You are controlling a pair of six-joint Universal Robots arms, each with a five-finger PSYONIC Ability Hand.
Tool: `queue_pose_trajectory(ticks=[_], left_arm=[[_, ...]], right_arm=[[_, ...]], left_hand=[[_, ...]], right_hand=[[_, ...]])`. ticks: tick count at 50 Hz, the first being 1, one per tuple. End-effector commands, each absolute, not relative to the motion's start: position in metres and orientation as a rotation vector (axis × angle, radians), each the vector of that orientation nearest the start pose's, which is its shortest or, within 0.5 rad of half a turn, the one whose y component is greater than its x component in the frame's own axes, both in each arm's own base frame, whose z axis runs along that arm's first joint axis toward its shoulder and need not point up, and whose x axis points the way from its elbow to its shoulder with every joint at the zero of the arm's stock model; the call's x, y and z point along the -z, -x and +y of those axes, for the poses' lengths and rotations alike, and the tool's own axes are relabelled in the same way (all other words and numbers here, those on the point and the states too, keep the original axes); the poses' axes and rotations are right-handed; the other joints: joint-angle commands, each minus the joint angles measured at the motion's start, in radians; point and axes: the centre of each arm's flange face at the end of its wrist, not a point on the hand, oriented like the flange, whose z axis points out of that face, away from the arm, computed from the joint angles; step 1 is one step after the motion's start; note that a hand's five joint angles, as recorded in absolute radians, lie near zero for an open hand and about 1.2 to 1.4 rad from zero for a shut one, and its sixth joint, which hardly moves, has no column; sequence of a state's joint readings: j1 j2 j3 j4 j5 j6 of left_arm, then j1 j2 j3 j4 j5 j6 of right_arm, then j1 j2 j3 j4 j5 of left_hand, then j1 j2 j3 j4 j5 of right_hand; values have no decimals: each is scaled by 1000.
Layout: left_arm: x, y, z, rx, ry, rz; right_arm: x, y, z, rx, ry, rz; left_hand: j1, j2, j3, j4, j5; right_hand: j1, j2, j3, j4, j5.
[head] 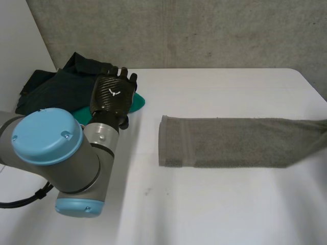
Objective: Fold the laundry.
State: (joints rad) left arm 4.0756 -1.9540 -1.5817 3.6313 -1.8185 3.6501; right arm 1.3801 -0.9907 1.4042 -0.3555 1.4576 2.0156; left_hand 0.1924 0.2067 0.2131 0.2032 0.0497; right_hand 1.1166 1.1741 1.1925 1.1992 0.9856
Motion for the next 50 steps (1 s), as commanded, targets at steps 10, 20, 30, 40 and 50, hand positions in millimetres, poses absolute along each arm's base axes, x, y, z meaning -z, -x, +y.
queue_pose_trajectory(ticks=[10, 20, 30, 40, 50], left_arm=[[-219, 310, -232, 2272, -872, 1905], [-216, 313, -234, 2274, -876, 1905], [-214, 330, -229, 2306, -921, 1897], [-214, 349, -217, 2353, -974, 1890], [-208, 351, -215, 2335, -993, 1906]], right_arm=[[-169, -330, -263, -2236, -1795, -1148], [-117, -360, -220, -2200, -2011, -1207], [-173, -299, -267, -2191, -1533, -1668], [-158, -215, -299, -1901, -1150, -2315], [-127, -174, -317, -1643, -1223, -2198]], left_hand=[[-18, -32, -39, -29, -50], [-18, -32, -39, -29, -50], [-18, -32, -39, -29, -50], [-18, -32, -39, -29, -50], [-18, -32, -39, -29, -50]], right_hand=[[280, 222, 204, 197, 236], [-353, -411, -429, -436, -397], [-942, -1000, -1018, -1025, -986], [-942, -1000, -1018, -1025, -986], [278, 220, 202, 195, 234]])
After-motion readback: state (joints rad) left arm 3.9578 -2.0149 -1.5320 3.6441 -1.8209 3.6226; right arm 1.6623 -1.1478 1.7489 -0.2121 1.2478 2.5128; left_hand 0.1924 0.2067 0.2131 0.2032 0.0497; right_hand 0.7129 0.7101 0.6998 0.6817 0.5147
